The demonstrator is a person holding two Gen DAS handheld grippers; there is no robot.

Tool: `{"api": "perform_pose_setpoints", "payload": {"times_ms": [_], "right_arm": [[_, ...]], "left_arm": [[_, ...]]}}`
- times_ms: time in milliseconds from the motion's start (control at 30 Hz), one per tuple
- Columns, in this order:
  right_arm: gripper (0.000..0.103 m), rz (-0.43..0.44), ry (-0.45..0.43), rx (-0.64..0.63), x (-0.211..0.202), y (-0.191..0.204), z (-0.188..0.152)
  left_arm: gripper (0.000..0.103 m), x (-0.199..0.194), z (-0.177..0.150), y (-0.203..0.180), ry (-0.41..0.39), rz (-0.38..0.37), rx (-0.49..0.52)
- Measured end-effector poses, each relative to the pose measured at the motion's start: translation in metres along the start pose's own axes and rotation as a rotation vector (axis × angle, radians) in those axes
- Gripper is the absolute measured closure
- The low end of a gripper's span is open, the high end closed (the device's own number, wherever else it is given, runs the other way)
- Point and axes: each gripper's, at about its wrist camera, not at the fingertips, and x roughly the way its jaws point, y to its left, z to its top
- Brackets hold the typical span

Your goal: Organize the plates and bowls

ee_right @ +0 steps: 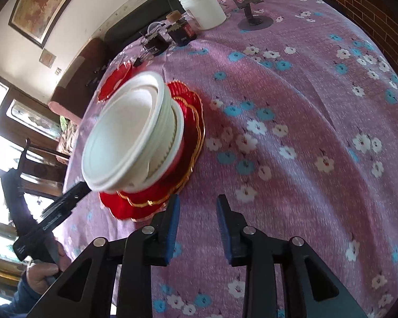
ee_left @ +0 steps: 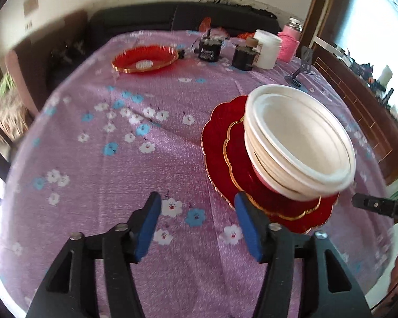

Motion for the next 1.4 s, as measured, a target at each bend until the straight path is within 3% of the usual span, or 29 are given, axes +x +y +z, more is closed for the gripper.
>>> {"api": "perform_pose_setpoints", "payload": {"times_ms": [133,267,400,733,867,1400], "right_arm": [[0.067,-0.01,0.021,-0.013,0.003,0.002,-0.009],[0.06,-0.005,0.037,-0.039,0.004,0.009,-0.015],[0.046,-0.01,0.024,-0.076,0.001,0.018,-0.016],[0.035,-0.014,0.025,-0.148,0.002,0.035,-0.018],[0.025,-0.017,0.019,-0.172,0.003,0.04,-0.016],[0.019,-0.016,0.017,-0.186,0.004,0.039,-0.016]], "left_arm": [[0.026,-0.011,-0.01,-0.009,-0.035,0.038,0.047],[0.025,-0.013,-0.016,-0.018,-0.034,0.053,0.091],[0.02,-0.018,-0.017,-0.023,-0.048,0.073,0.108],[0.017,-0.026,-0.018,-0.034,-0.086,0.121,0.149],[0.015,-0.028,-0.016,-0.037,-0.092,0.132,0.155],[0.007,-0.03,-0.018,-0.044,-0.094,0.231,0.201]]}}
